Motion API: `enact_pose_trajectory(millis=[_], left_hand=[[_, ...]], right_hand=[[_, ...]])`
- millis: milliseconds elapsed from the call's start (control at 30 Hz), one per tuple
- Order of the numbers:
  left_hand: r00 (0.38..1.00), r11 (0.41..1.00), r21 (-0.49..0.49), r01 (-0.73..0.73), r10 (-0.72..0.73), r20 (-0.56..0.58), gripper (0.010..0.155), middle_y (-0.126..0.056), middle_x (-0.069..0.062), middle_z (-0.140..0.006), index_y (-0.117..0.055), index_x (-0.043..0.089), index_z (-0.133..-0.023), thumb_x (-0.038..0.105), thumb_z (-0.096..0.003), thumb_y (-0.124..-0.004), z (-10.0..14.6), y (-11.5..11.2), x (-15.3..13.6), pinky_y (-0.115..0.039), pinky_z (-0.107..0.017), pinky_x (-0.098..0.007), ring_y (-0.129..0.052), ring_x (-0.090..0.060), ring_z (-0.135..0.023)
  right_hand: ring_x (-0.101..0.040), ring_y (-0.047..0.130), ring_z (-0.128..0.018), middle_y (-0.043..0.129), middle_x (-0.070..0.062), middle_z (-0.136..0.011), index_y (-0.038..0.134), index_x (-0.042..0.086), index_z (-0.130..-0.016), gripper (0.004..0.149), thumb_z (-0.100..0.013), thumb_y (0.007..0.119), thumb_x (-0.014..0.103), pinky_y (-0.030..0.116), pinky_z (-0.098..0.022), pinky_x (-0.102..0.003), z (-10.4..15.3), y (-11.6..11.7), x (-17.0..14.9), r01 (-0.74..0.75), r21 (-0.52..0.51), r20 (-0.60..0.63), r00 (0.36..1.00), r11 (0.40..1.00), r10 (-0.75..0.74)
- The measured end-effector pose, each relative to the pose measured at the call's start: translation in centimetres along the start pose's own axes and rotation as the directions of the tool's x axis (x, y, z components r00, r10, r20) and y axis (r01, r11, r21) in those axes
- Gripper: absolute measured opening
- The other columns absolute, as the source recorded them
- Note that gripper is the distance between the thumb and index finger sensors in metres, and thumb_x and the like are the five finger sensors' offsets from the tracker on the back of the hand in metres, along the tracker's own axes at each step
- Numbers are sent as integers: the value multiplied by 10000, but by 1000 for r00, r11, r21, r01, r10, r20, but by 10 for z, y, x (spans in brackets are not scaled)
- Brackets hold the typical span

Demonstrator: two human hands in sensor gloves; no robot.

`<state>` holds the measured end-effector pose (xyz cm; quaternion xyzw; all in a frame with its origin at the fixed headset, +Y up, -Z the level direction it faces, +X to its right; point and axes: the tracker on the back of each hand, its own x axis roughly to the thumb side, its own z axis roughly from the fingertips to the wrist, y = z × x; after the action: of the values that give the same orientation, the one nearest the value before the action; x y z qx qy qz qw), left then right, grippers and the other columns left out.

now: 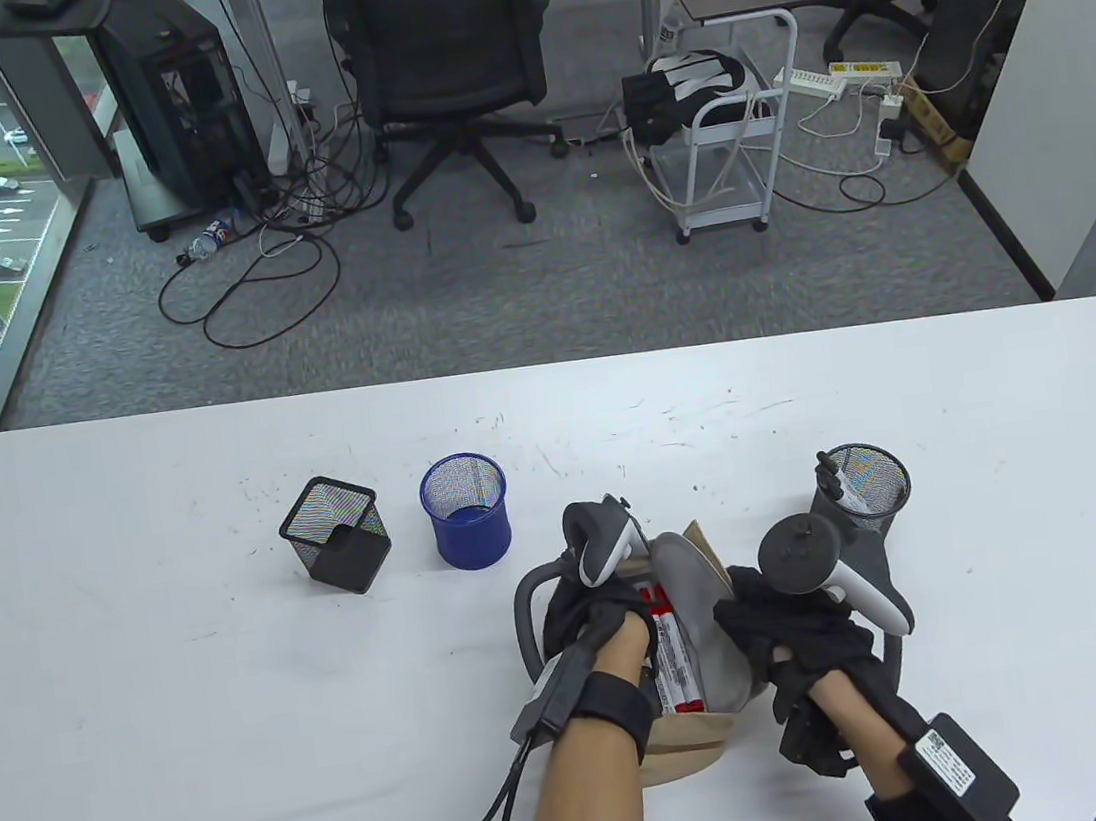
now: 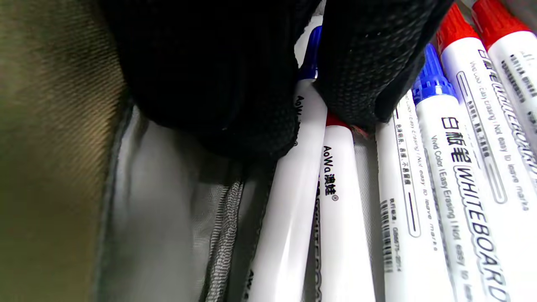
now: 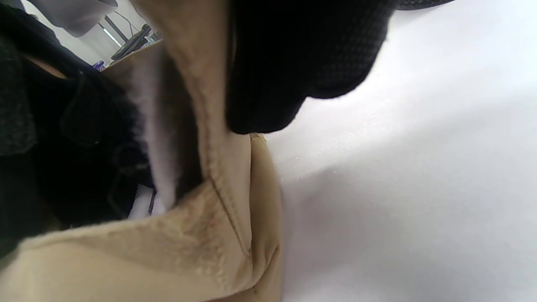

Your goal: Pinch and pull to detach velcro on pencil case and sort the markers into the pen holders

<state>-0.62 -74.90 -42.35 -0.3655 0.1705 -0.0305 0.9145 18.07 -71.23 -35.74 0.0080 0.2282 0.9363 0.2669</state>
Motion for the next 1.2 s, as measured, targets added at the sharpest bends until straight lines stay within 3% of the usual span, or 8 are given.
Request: enact_pose_trajectory(millis=[233,300,433,500,633,867,1067,1200], left_hand=[[923,944,74,-322,296,246,688,-1064,-66,-736,-800,156,-1006,432,-406,-991,31,54,-34,-1008,-271,-254,-1143,-192,-430],[845,875,105,-473,417,334,637,-1069,-62,-738,-834,185,-975,427,-407,-992,38,81,-59,-1016,-279,-258,-1148,-197,-445],[776,711,336,-617,482,406,559,-1081,-43,-749,-872,229,-928,425,-415,-978,47,136,-115,-1031,-284,-249,-1163,-191,-478],[761,625,437,-647,498,416,502,-1081,-46,-776,-891,242,-904,413,-436,-952,48,153,-136,-1036,-295,-252,-1167,-198,-517],[763,554,530,-642,532,368,494,-1049,-69,-838,-866,231,-933,395,-470,-910,34,160,-158,-1039,-329,-259,-1154,-214,-590],[788,592,528,-609,532,311,589,-1024,-132,-861,-818,130,-982,395,-463,-912,4,140,-153,-1042,-329,-287,-1150,-257,-605],[835,680,487,-549,414,363,584,-1056,-161,-803,-850,80,-948,393,-460,-921,42,141,-122,-1050,-289,-282,-1165,-260,-557],[837,802,309,-511,382,393,588,-1057,-173,-796,-855,67,-944,397,-462,-924,73,122,-87,-1048,-286,-287,-1164,-268,-552]], right_hand=[[-217,1071,-299,973,-182,-785,661,-4,-1000,581,-535,776,326,882,-200,-317,1,1,1,-11,-15,-2,1000,1000,11],[-218,1070,-299,974,-181,-784,659,-5,-1000,581,-536,775,325,881,-200,-318,1,2,2,-17,-21,-3,1000,1000,17],[-214,1069,-295,975,-178,-780,661,-8,-997,580,-536,774,325,881,-197,-315,0,3,3,-25,-29,-4,1000,999,25],[-214,1068,-295,975,-177,-780,661,-9,-997,581,-536,774,325,881,-197,-314,0,4,3,-25,-30,-4,1000,999,25],[-213,1068,-296,975,-177,-781,661,-8,-998,579,-536,773,324,880,-199,-315,-1,4,2,-13,-23,-5,1000,1000,13],[-214,1067,-297,975,-176,-781,662,-6,-997,577,-537,772,325,879,-199,-315,-1,3,0,-3,-17,-7,1000,1000,3],[-211,1066,-294,975,-175,-780,657,-9,-999,581,-537,771,325,878,-199,-315,-1,4,0,-2,-23,-6,1000,1000,2],[-212,1066,-296,975,-174,-781,655,-8,-1000,582,-538,770,325,879,-199,-314,-1,3,0,-1,-21,-9,1000,1000,1]])
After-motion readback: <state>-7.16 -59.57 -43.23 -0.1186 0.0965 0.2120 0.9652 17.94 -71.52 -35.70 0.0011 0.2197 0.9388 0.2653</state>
